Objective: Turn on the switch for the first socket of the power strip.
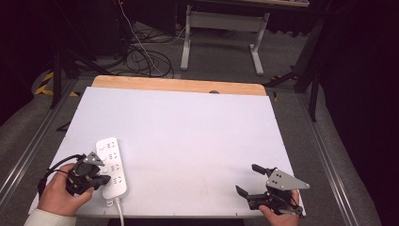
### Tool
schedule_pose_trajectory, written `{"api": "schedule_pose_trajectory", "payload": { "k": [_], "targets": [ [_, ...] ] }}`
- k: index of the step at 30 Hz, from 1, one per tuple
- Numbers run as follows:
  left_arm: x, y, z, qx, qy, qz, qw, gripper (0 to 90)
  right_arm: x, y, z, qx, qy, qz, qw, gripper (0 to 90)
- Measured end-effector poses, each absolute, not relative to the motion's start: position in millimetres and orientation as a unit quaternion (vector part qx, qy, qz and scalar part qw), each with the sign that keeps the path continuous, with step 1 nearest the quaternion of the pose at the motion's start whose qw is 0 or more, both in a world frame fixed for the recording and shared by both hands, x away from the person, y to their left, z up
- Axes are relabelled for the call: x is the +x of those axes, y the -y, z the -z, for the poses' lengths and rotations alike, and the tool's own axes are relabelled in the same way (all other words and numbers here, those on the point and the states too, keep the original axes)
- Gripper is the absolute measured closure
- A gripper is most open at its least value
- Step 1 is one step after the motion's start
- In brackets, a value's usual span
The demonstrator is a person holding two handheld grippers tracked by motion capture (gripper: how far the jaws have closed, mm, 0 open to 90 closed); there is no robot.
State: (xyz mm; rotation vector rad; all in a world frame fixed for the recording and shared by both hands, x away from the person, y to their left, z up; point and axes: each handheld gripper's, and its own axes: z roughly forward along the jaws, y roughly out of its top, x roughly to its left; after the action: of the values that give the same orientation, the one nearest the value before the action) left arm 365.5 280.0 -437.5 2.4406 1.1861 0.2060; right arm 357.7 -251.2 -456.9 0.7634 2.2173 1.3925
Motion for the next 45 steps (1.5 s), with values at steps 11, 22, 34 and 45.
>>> {"api": "schedule_pose_trajectory", "payload": {
  "k": [11,22,34,45],
  "targets": [
    [364,-277,439,0.876,-0.43,-0.084,0.202,90.0,357,251,457,0.274,-0.796,-0.5,0.204,10.2],
    [361,-275,440,0.873,-0.434,-0.091,0.203,90.0,358,251,457,0.273,-0.797,-0.498,0.205,10.4],
    [357,-277,428,0.868,-0.433,-0.094,0.227,90.0,359,251,457,0.276,-0.796,-0.498,0.204,10.4],
    [350,-276,412,0.865,-0.424,-0.118,0.242,90.0,358,252,457,0.276,-0.795,-0.5,0.204,10.4]
  ]
}}
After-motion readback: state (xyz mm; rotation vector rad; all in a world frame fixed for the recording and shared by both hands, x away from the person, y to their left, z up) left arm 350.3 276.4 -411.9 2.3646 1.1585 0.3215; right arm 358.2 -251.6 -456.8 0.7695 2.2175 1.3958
